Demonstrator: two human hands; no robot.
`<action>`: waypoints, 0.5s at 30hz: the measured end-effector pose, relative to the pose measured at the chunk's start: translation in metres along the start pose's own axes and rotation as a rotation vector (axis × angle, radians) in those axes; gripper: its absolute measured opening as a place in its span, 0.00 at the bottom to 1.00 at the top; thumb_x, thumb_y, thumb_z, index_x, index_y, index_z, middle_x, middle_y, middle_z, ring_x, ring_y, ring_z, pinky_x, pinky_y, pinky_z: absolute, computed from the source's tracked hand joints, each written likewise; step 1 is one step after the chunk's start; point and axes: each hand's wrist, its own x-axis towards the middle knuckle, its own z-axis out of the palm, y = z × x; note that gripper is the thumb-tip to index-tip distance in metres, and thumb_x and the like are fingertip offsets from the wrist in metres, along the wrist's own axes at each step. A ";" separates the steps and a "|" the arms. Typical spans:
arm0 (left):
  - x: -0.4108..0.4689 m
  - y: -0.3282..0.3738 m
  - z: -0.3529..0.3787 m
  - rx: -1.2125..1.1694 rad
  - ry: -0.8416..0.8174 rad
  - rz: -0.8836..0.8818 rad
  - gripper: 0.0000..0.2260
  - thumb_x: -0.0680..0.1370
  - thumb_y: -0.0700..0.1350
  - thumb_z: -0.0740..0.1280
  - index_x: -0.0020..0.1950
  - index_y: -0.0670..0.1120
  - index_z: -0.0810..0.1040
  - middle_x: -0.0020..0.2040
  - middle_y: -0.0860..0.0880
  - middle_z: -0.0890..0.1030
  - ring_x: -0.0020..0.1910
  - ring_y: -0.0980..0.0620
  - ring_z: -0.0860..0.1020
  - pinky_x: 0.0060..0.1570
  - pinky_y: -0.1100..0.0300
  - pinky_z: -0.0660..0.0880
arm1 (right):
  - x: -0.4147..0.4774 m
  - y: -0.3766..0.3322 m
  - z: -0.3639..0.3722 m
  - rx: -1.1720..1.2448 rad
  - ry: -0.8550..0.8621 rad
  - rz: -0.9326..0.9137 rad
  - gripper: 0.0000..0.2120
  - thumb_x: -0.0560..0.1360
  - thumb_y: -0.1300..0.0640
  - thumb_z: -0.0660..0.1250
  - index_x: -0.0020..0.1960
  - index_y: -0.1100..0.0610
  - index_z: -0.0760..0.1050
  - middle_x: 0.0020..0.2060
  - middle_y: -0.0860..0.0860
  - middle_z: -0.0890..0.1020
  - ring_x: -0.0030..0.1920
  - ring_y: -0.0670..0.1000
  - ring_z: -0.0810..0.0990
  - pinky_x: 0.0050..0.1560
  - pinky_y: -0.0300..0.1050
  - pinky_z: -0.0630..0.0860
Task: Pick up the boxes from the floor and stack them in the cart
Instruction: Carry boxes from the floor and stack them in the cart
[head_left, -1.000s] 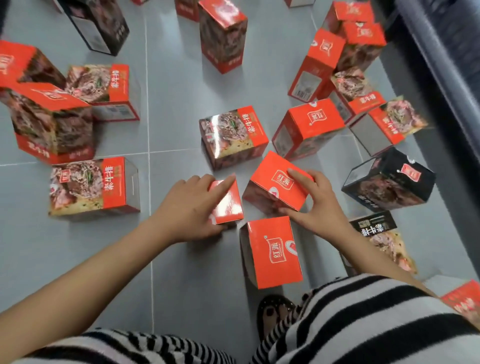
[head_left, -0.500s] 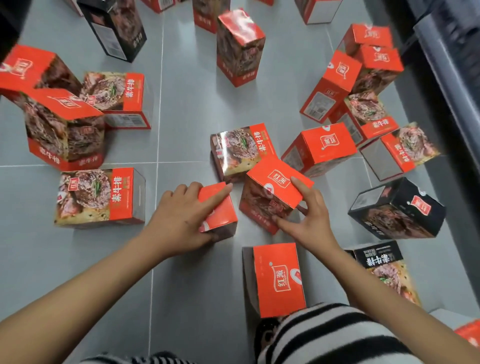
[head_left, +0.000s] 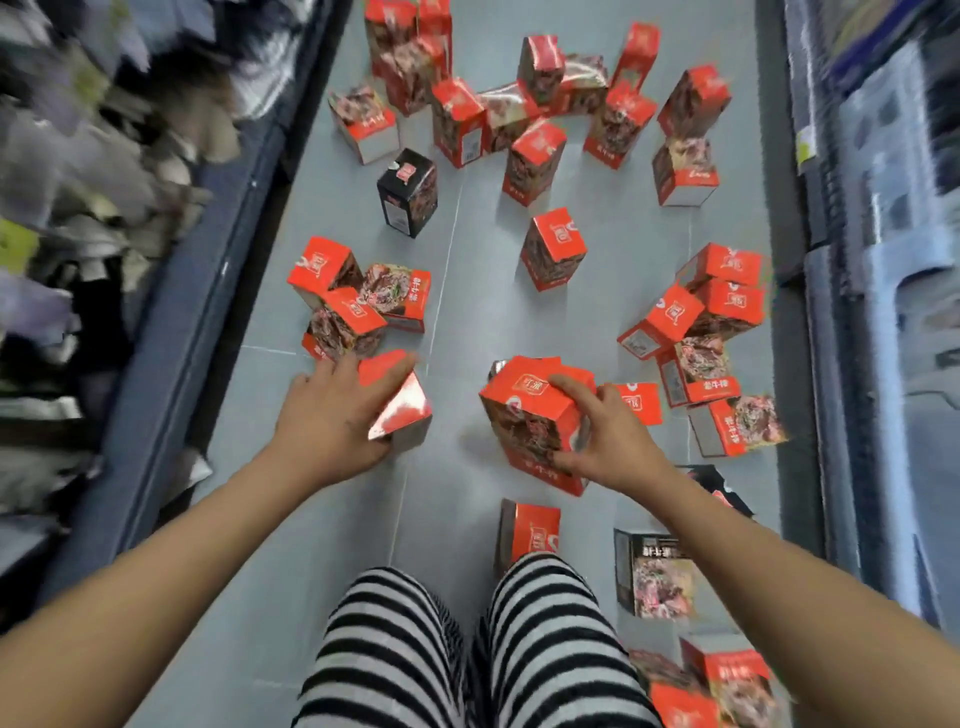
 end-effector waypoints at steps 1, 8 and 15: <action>-0.014 -0.004 -0.025 -0.015 -0.002 -0.029 0.42 0.65 0.64 0.72 0.75 0.61 0.58 0.58 0.40 0.74 0.52 0.36 0.74 0.45 0.46 0.72 | -0.005 -0.024 -0.019 0.005 -0.004 -0.013 0.44 0.64 0.50 0.76 0.75 0.42 0.60 0.50 0.54 0.67 0.52 0.57 0.72 0.51 0.40 0.65; -0.125 -0.015 -0.183 -0.113 0.016 -0.262 0.41 0.66 0.69 0.63 0.76 0.62 0.54 0.56 0.41 0.72 0.55 0.37 0.72 0.51 0.46 0.70 | -0.059 -0.168 -0.131 -0.006 -0.088 -0.132 0.44 0.65 0.51 0.77 0.75 0.42 0.59 0.51 0.55 0.67 0.49 0.53 0.70 0.50 0.41 0.67; -0.237 -0.005 -0.261 -0.192 0.065 -0.469 0.43 0.64 0.65 0.67 0.75 0.62 0.53 0.53 0.40 0.71 0.53 0.36 0.73 0.49 0.44 0.74 | -0.115 -0.255 -0.187 -0.020 -0.173 -0.286 0.44 0.63 0.49 0.77 0.73 0.38 0.60 0.50 0.53 0.68 0.52 0.56 0.73 0.55 0.46 0.72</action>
